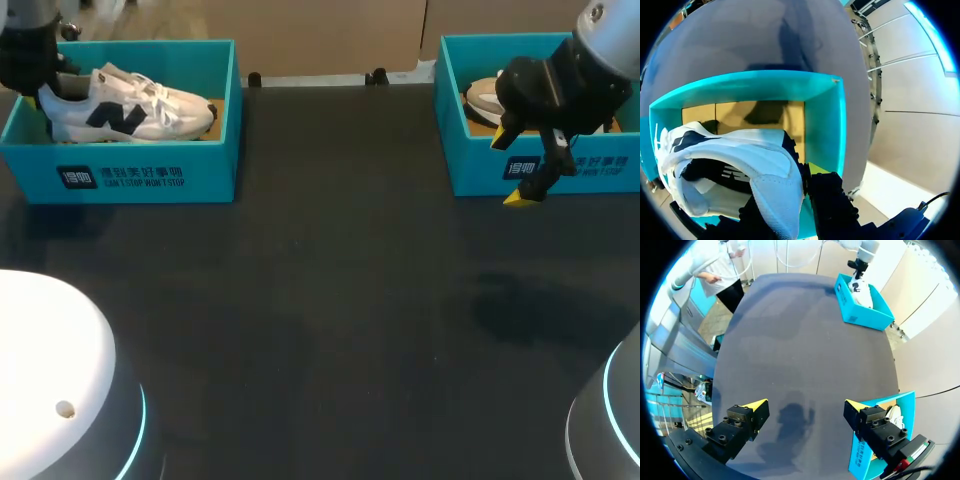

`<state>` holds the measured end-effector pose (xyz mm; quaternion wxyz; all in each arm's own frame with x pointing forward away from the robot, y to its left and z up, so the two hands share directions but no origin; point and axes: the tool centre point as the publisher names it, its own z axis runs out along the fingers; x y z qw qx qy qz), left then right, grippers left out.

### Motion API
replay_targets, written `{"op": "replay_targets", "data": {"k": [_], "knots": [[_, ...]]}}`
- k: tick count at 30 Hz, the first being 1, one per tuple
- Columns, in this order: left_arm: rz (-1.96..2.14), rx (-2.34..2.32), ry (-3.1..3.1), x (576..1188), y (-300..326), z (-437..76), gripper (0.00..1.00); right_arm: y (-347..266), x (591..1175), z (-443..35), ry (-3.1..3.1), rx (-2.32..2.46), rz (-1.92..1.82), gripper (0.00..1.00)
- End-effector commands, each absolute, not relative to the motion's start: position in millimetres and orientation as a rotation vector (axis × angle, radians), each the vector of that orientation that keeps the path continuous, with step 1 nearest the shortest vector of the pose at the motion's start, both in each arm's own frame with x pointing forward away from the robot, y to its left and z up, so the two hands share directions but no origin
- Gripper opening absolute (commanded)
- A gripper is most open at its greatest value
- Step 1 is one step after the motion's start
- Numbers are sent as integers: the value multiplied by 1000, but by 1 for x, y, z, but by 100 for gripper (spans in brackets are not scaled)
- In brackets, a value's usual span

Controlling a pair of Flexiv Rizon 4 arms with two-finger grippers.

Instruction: Take the shoe out of the shoebox, open the shoe tongue, remove and reinsert the insole, then place the shoe into the shoebox

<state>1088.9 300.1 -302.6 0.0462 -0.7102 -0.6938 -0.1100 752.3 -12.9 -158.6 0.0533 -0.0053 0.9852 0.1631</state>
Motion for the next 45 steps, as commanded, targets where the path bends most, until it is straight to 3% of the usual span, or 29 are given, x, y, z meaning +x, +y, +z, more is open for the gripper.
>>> {"op": "replay_targets", "data": {"k": [1, 45], "knots": [[-342, -2166, -2126, 1086, 299, -312, 0, -12, 753, -159, 2996, -16, 492, 100], [-246, -2165, -2000, 1062, 298, -387, 0, -12, 753, -159, 2996, -16, 492, 100]]}}
